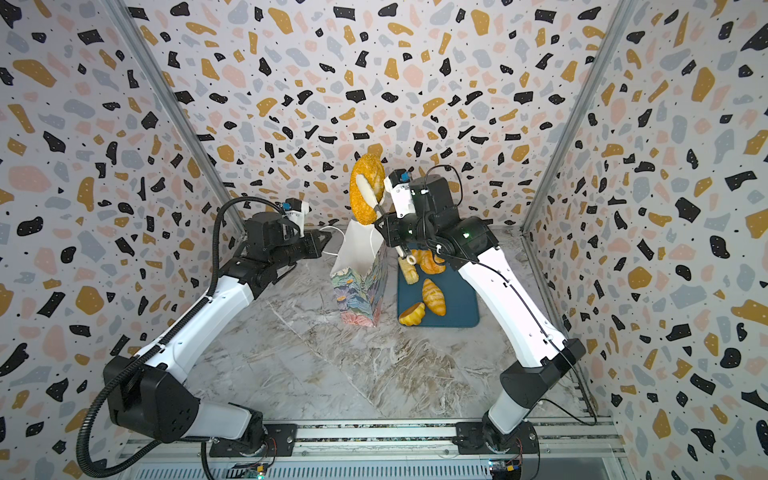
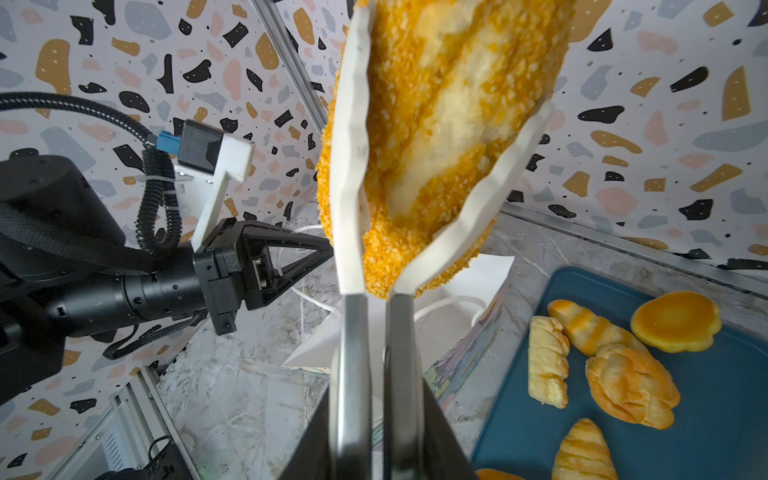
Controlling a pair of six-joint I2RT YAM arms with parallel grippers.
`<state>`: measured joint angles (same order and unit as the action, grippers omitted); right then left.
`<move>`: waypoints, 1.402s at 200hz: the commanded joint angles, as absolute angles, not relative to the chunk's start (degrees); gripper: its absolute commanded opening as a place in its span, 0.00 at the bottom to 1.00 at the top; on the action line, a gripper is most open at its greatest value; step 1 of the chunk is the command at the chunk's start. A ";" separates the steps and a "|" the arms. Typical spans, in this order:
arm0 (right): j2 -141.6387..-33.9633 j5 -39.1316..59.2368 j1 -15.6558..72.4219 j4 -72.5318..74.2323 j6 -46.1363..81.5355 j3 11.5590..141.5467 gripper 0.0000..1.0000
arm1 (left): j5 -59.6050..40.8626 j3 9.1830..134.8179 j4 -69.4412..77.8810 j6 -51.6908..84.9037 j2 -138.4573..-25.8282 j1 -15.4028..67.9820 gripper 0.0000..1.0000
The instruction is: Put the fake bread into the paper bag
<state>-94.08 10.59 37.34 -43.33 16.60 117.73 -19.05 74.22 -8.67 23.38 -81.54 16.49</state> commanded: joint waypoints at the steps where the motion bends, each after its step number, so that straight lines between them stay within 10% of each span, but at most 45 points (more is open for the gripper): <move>1: -93.13 9.52 38.49 -37.42 15.91 121.08 0.24 | -19.82 73.40 -6.49 23.57 -80.24 16.26 0.00; 280: -86.91 0.58 45.61 -27.69 18.60 101.28 0.22 | -19.09 73.56 -6.94 23.03 -79.30 16.17 0.00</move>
